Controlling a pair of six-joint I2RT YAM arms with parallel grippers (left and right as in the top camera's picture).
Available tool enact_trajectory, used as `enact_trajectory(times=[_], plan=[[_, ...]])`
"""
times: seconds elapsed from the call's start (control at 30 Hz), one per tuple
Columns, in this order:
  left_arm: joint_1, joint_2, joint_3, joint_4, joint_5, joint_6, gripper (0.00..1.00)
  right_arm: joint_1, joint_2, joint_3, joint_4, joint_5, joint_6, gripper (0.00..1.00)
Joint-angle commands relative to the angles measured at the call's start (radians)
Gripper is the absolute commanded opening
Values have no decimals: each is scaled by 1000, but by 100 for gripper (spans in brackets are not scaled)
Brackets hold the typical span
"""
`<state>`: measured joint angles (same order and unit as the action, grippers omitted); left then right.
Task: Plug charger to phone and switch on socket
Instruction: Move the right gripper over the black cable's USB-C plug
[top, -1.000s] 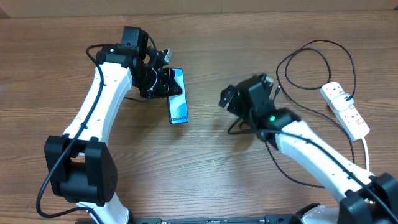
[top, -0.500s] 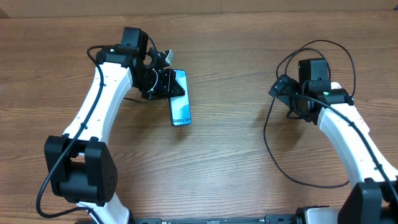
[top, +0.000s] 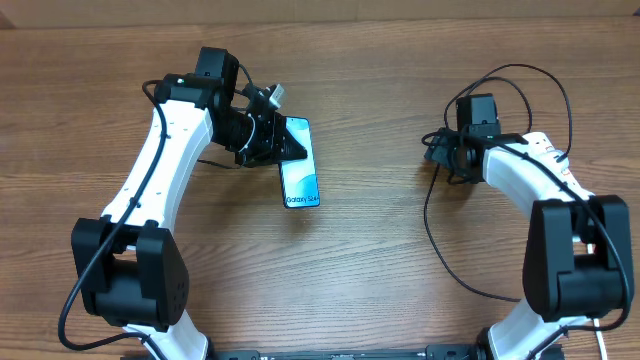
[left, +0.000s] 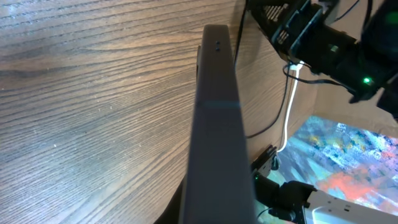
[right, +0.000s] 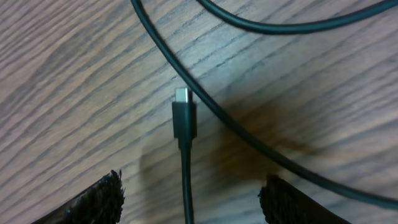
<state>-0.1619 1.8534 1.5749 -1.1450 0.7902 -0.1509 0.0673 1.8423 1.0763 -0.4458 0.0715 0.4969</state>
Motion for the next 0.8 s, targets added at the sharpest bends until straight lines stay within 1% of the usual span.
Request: enact_trajectory(times=[0.0,0.07,0.23,0.3,0.37,0.43,0.47,0.53,0.77], plan=[[-2,-11,11,-3,48,-11,4,6,26,25,38,17,-16,63],[-2,-11,12,-3,48,-12,4,6,37,24,62,17,-16,57],[-2,-11,12,-2,45,-14,4,8,82,25,107,17,-16,52],[-2,-11,12,0,45,-14,4,10,108,24,114,16,-26,46],[-2,-11,11,0,45,-14,4,13,131,24,115,16,-35,38],[-2,-11,12,1,45,-14,4,21,144,24,105,8,-51,22],[-2,-11,12,1,45,-14,4,24,144,25,102,1,-62,17],[-2,-11,12,4,45,-14,4,44,143,25,69,-2,-83,5],[-2,-11,11,18,37,-14,5,109,122,26,-128,-89,-83,4]])
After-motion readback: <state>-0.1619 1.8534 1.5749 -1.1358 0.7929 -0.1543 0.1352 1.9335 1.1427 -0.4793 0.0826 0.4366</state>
